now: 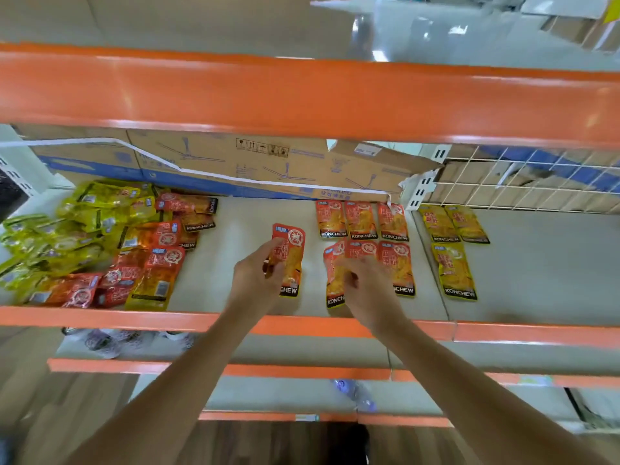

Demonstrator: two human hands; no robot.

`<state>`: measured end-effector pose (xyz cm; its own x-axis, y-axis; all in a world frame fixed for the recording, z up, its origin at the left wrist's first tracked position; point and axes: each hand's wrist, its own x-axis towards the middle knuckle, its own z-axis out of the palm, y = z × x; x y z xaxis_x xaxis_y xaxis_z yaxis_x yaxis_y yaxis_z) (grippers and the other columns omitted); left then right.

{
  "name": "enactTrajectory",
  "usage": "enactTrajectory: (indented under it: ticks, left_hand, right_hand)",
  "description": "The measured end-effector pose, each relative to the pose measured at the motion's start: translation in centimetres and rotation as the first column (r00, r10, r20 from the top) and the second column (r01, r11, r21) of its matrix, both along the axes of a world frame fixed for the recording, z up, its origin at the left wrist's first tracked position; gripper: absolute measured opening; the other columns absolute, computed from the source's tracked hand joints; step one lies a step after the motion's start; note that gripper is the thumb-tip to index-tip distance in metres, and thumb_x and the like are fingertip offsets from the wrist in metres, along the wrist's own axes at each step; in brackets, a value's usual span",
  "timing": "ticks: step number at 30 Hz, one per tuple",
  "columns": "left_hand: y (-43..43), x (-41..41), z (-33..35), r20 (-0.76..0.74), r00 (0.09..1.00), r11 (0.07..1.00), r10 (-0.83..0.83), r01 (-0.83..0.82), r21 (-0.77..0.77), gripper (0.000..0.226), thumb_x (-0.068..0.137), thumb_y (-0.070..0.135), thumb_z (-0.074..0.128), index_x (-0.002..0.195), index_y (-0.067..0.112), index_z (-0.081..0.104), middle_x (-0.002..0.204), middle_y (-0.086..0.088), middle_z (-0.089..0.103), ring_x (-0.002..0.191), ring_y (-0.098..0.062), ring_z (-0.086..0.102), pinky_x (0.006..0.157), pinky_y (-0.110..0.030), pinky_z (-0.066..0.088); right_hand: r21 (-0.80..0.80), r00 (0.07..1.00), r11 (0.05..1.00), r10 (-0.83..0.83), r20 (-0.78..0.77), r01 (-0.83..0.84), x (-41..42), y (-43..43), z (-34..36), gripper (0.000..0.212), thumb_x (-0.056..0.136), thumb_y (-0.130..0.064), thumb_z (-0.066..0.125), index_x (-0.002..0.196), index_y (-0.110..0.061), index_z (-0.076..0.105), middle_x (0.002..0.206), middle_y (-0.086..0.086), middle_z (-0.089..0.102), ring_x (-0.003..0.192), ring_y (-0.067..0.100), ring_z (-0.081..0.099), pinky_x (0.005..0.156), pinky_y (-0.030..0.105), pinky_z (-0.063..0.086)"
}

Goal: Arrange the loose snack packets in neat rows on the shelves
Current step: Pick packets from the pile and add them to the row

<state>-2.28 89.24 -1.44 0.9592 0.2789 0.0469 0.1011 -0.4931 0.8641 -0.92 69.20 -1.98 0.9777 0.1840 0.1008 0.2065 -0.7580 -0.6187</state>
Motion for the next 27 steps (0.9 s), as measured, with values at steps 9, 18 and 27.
enactTrajectory:
  ticks: [9,18,27]
  left_hand:
    - [-0.7,0.4,-3.2,-0.010,1.000,0.995,-0.022,0.023,0.097,0.044,0.103,0.015,0.050,0.147,0.020,0.047,0.133,-0.003,0.062,0.111,-0.018,0.060,0.088,-0.022,0.048]
    - [-0.4,1.5,-4.5,-0.022,0.999,0.983,-0.029,0.032,0.180,0.040,0.105,0.021,0.046,0.145,0.023,0.048,0.143,0.001,0.047,0.124,-0.021,0.044,0.100,-0.033,0.042]
    - [-0.3,0.8,-5.6,0.018,0.994,0.898,-0.106,0.088,0.431,0.017,0.087,0.024,0.067,0.103,0.025,0.070,0.129,0.008,0.054,0.119,-0.021,0.046,0.097,-0.035,0.028]
  right_hand:
    - [-0.261,0.988,0.955,-0.121,0.099,0.144,0.9,0.8,-2.3,0.025,0.096,-0.027,0.055,0.118,-0.024,0.065,0.114,0.003,0.061,0.114,0.028,0.048,0.076,0.036,0.048]
    - [-0.242,0.961,0.944,-0.171,0.217,0.223,1.4,0.6,-3.8,0.020,0.089,-0.027,0.066,0.106,-0.018,0.070,0.112,0.006,0.057,0.104,0.026,0.051,0.071,0.032,0.047]
    - [-0.316,0.968,0.949,0.078,0.238,0.001,2.6,-0.5,-4.8,0.040,0.083,-0.042,0.064,0.120,-0.028,0.067,0.126,-0.004,0.062,0.123,0.024,0.052,0.100,0.048,0.039]
